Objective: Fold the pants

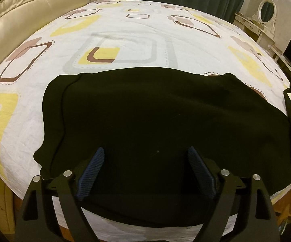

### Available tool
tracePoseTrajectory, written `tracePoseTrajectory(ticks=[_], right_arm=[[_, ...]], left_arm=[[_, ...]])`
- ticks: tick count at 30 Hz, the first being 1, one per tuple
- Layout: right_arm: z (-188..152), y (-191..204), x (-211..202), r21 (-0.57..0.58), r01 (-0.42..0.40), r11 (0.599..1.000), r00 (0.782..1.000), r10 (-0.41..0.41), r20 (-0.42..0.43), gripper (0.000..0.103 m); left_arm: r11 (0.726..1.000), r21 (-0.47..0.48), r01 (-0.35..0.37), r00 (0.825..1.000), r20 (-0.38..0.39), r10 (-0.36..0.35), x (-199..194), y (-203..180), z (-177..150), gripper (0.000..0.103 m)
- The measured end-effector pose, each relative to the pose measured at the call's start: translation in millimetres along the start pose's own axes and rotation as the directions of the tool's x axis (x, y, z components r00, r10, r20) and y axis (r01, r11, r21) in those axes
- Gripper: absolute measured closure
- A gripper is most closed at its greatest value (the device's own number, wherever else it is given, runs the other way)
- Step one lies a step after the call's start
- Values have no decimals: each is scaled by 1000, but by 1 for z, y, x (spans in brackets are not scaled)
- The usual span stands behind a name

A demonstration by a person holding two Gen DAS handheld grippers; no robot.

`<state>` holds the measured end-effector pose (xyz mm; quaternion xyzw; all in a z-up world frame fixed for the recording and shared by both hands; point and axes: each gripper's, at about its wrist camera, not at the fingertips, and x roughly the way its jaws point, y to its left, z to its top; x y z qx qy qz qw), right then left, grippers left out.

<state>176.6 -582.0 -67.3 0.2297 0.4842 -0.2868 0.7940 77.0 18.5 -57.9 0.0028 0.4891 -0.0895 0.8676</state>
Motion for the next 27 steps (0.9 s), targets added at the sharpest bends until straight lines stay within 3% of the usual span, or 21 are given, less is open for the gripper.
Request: tracePoseTrajectory(ticks=[3,5,7,10,12,14,18,22,27], right_arm=[[-5,-4,6,1,33,999,999,-33,-3,42],[-10,-8,0,-6,62,998,998,-62,13,64],[-9,-17,-4,20,3,1000,1000,-3,16,94],[-7,-37,-29,118,-135,984,990,127,66,96],[-10,-60,-54,167,-265,950,961,245,129,96],[-19,-94,-84,200,-394,897,912,356,202,96],[-53,-170,-130,222,-509,832,842,427,330,96],[-99,-238,-144,292,-534,793,824,413,387,96],[-150,-287,-124,381,-486,787,864,365,348,96]], left_arm=[[1000,-6,6,1000,-4,-6,1,1,1,18],[1000,-11,9,1000,-6,-9,1,2,1,18],[1000,-17,12,1000,-6,-12,2,3,1,18],[1000,-19,12,1000,-6,-12,2,4,1,18],[1000,-17,10,1000,-6,-10,2,4,1,18],[1000,-16,6,1000,-4,-6,2,4,0,18],[1000,-20,-1,1000,-1,1,2,3,0,18],[1000,-25,-6,1000,0,6,2,2,-1,18],[1000,-26,-4,1000,0,4,1,2,-1,18]])
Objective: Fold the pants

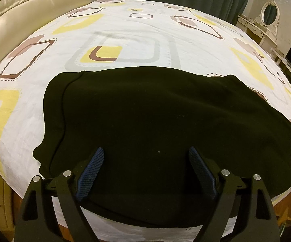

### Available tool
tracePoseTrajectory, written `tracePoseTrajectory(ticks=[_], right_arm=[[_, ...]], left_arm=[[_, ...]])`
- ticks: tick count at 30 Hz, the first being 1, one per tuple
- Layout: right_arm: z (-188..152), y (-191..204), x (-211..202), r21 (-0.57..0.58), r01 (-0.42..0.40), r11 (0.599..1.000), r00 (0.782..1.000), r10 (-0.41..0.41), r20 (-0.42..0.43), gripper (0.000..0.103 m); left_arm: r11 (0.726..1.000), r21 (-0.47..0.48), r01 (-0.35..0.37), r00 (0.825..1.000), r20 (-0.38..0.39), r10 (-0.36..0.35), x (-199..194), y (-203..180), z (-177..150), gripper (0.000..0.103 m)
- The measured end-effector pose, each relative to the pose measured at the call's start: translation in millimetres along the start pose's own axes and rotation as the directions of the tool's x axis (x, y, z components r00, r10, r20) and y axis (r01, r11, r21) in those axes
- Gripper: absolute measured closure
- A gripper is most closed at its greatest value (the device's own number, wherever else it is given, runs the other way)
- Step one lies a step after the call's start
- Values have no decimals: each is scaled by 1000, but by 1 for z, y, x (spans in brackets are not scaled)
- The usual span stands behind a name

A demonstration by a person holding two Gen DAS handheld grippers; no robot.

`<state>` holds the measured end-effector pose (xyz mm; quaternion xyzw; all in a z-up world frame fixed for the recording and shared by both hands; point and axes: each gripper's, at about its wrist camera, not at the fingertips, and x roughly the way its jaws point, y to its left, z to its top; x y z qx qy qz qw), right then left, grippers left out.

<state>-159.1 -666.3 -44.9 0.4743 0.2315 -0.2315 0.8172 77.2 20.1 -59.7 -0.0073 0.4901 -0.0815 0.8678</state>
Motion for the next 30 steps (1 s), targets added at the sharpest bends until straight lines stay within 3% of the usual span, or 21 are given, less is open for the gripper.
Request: tracePoseTrajectory(ticks=[3,6,9,10,12,15,18,20,21,23,24,27,30], right_arm=[[-13,-30,4,48,48,998,999,-47,-22,96],[-20,-44,7,87,44,995,998,-40,-40,96],[-20,-53,8,162,-2,987,999,9,-42,88],[-18,-56,7,184,-18,983,999,26,-38,78],[-14,-56,6,211,-37,977,999,45,-31,73],[-7,-47,14,198,2,980,997,12,-72,73],[0,-42,19,203,27,979,995,-8,-94,62],[3,-38,18,195,50,979,996,-34,-83,60],[5,-35,21,183,73,980,994,-58,-88,60],[7,-29,27,131,134,982,986,-120,-113,89],[8,-27,27,115,148,982,984,-135,-117,96],[16,1,28,78,135,988,986,-126,-109,96],[33,66,37,3,45,999,991,-45,-123,96]], left_arm=[[1000,1,0,1000,0,0,0,0,0,18],[1000,1,0,1000,0,0,0,0,0,18],[1000,0,-1,1000,0,1,0,0,0,18],[1000,0,-1,1000,0,1,0,0,0,18],[1000,-1,-1,1000,0,1,0,0,0,18],[1000,1,-5,1000,1,5,-1,-1,0,18],[1000,1,-5,1000,1,5,-1,-1,0,18],[1000,4,-6,1000,2,6,-1,-1,0,18],[1000,4,-7,1000,2,7,-1,-1,-1,18],[1000,5,-9,1000,4,9,0,-2,-1,17],[1000,5,-8,1000,4,8,0,-2,-1,17],[1000,10,-13,1000,6,13,0,-2,-2,17],[1000,9,-11,1000,6,11,1,-2,-1,17]])
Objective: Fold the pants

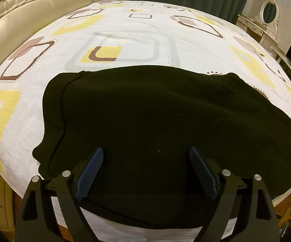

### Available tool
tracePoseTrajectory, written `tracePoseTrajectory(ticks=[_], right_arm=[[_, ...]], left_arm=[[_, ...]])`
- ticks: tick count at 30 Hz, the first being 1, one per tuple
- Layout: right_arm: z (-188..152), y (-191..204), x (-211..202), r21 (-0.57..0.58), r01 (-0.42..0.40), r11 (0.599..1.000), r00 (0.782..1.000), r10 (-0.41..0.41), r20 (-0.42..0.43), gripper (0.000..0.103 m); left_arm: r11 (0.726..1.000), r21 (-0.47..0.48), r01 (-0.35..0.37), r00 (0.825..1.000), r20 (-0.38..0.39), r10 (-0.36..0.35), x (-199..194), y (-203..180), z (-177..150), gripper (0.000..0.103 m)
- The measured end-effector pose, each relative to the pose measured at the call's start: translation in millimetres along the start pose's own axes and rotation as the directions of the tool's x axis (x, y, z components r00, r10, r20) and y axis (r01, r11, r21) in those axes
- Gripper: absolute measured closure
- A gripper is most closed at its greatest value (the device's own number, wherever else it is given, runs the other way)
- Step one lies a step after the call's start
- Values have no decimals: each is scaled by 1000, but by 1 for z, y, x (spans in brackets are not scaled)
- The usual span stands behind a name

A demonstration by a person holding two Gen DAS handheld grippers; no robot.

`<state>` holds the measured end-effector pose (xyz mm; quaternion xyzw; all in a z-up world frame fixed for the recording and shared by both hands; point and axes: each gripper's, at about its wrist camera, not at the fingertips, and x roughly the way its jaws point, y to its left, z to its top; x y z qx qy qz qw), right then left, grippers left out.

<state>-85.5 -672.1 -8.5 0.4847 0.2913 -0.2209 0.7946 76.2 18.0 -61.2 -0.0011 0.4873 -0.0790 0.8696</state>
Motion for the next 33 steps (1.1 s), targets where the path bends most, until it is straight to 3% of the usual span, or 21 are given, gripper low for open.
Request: tracePoseTrajectory(ticks=[2,4,6,8,10,15,18,22,29,33], right_arm=[[9,45,-1,-48,-87,995,996,87,-9,96],[22,102,-22,-127,-253,959,967,256,4,96],[25,133,-52,-203,-342,917,933,357,41,97],[30,134,-73,-255,-356,899,918,387,84,97],[30,103,-78,-252,-338,907,920,374,113,97],[14,-38,-31,-57,-127,990,988,132,82,97],[-8,-110,-15,63,-62,996,997,59,49,97],[-27,-134,-15,85,-74,994,996,70,54,97],[-27,-132,-7,39,-23,999,999,21,50,97],[-22,-143,-10,98,-58,994,997,53,47,94]], left_arm=[[1000,1,0,1000,1,0,0,0,0,17],[1000,1,-1,1000,3,1,0,0,-1,17],[1000,1,-3,1000,4,3,0,0,-1,17],[1000,2,-6,1000,6,6,0,-1,-2,17],[1000,1,-6,1000,9,6,1,-1,-2,17],[1000,8,-1,1000,13,1,1,-1,-3,16],[1000,17,-2,1000,18,2,1,-3,-4,16],[1000,20,-6,1000,22,5,2,-4,-5,16],[1000,27,-8,1000,24,8,2,-5,-5,16],[1000,27,-7,1000,23,7,2,-5,-5,16]])
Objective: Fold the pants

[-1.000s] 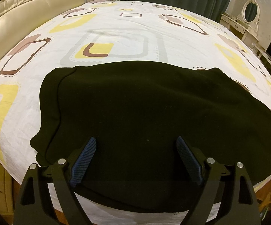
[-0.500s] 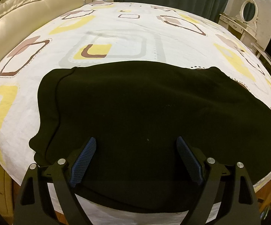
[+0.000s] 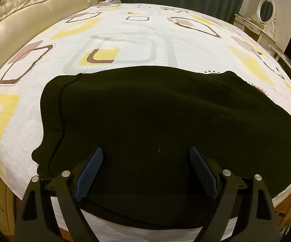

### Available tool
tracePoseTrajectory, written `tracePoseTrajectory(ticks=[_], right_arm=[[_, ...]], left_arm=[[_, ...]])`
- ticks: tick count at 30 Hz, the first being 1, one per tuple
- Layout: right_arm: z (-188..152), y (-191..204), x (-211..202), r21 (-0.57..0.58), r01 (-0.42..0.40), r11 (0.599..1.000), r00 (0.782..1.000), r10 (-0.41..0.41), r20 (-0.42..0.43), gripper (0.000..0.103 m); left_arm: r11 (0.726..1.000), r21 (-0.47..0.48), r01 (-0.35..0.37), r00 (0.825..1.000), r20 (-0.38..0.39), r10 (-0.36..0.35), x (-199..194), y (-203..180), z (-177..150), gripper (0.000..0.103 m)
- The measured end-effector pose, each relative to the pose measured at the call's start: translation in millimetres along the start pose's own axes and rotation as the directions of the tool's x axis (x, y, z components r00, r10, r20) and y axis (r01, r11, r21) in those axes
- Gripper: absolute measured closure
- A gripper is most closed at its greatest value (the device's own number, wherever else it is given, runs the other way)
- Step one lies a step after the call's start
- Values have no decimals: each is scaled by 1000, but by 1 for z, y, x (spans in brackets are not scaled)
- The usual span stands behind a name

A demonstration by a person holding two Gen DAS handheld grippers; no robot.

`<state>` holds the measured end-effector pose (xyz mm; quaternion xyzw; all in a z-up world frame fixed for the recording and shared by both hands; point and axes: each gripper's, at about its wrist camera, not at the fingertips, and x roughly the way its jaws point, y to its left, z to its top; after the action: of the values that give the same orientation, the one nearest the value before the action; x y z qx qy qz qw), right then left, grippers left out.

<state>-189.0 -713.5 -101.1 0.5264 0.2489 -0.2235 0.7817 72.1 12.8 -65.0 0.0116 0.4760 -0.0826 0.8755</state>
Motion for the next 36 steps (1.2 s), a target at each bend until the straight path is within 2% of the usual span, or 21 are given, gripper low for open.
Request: tracePoseTrajectory(ticks=[2,4,5,7,8,10,12,14,16,19,21,23,25,29,32,36], right_arm=[[7,-7,-15,30,20,999,999,-21,43,86],[14,-6,-29,36,20,999,995,-24,98,66],[19,-7,-33,43,3,999,994,-8,112,62],[28,-6,-30,45,-60,997,996,56,73,52],[33,-4,-22,32,-85,996,996,84,30,51],[38,2,-13,-4,-71,997,997,71,9,50],[43,7,4,-24,-95,995,994,94,-52,50],[44,7,18,-36,-87,996,991,83,-108,50],[41,11,32,-79,-52,996,986,39,-160,49],[35,22,40,-125,-56,991,978,30,-207,43],[27,31,47,-161,-70,984,963,24,-269,46],[17,45,52,-263,-26,964,949,-59,-309,61],[11,51,53,-284,-15,959,942,-82,-326,84],[7,68,40,-307,-5,952,954,-87,-286,87],[9,87,20,-296,-48,954,968,-28,-249,87],[5,127,-9,-327,-123,937,974,51,-220,87]], left_arm=[[1000,-1,2,1000,-1,-2,0,0,0,16],[1000,2,2,1000,0,-2,0,0,0,16],[1000,5,2,1000,0,-2,0,0,1,16],[1000,10,4,1000,3,-4,-1,0,1,16],[1000,11,6,1000,6,-6,-2,0,2,16],[1000,7,7,1000,10,-7,-4,1,3,16],[1000,1,5,1000,9,-5,-5,2,3,16],[1000,-6,7,1000,8,-7,-6,3,4,16],[1000,-8,9,1000,7,-9,-6,5,4,16],[1000,-9,13,1000,10,-13,-7,5,6,16],[1000,-11,13,1000,11,-13,-8,5,7,16],[1000,-13,16,1000,10,-16,-8,6,7,16],[1000,-16,16,1000,9,-16,-9,7,8,16],[1000,-24,19,1000,11,-18,-13,8,8,16],[1000,-25,16,1000,17,-15,-18,9,9,16],[999,-34,17,1000,15,-16,-25,12,8,16]])
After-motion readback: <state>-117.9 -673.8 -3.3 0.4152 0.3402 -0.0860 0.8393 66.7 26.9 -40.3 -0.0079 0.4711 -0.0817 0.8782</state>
